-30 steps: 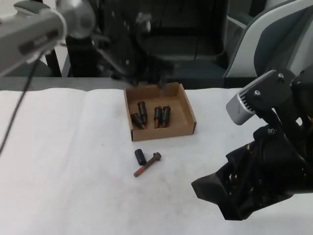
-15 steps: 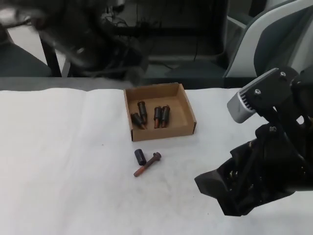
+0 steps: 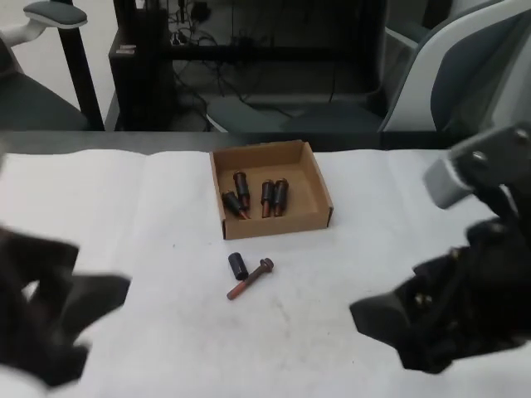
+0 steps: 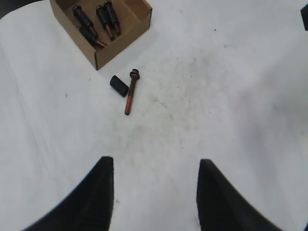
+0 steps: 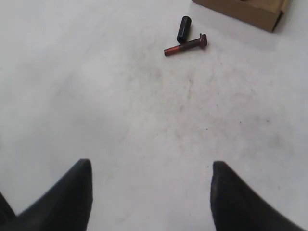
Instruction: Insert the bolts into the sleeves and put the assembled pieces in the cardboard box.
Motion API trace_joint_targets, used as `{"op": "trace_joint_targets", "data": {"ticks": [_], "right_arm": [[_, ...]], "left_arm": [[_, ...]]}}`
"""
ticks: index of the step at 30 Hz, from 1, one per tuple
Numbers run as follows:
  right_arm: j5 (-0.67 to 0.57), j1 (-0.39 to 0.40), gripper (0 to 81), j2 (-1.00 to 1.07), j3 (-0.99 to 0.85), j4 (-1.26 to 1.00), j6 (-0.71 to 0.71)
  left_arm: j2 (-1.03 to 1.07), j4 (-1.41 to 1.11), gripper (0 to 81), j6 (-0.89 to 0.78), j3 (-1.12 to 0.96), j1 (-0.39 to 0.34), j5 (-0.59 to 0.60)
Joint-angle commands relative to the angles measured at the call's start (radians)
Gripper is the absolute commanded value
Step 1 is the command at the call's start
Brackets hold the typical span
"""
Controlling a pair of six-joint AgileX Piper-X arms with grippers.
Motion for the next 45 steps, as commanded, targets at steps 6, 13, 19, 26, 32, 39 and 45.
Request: {"op": "trace_joint_targets", "data": {"ticks": [6, 13, 19, 26, 32, 39, 45], "right_arm": [[0.041, 0.000, 70.0, -0.195, 0.152, -0.090, 0.081], [0.041, 0.000, 70.0, -0.225, 0.163, -0.146, 0.095], [0.041, 0.000, 70.0, -0.181, 0.162, -0.187, 0.319], [0.018, 0.000, 70.0, 0.021, 0.064, -0.192, 0.510], [-0.029, 0.000, 70.0, 0.279, -0.093, -0.192, 0.579], [-0.044, -0.010, 70.0, 0.594, -0.286, -0.184, 0.648], [-0.100, -0.042, 70.0, 0.795, -0.425, -0.182, 0.808]], "left_arm": [[-0.170, -0.049, 52.9, -0.058, 0.102, -0.004, 0.098], [-0.169, -0.134, 52.9, -0.061, 0.105, -0.004, 0.098], [-0.169, -0.182, 52.9, -0.075, 0.105, -0.004, 0.098], [-0.169, -0.182, 52.9, -0.075, 0.105, -0.004, 0.098], [-0.169, -0.182, 52.9, -0.073, 0.105, -0.004, 0.101], [-0.169, -0.182, 52.9, -0.073, 0.105, -0.004, 0.116], [-0.169, -0.184, 52.9, -0.073, 0.105, -0.004, 0.115]]}}
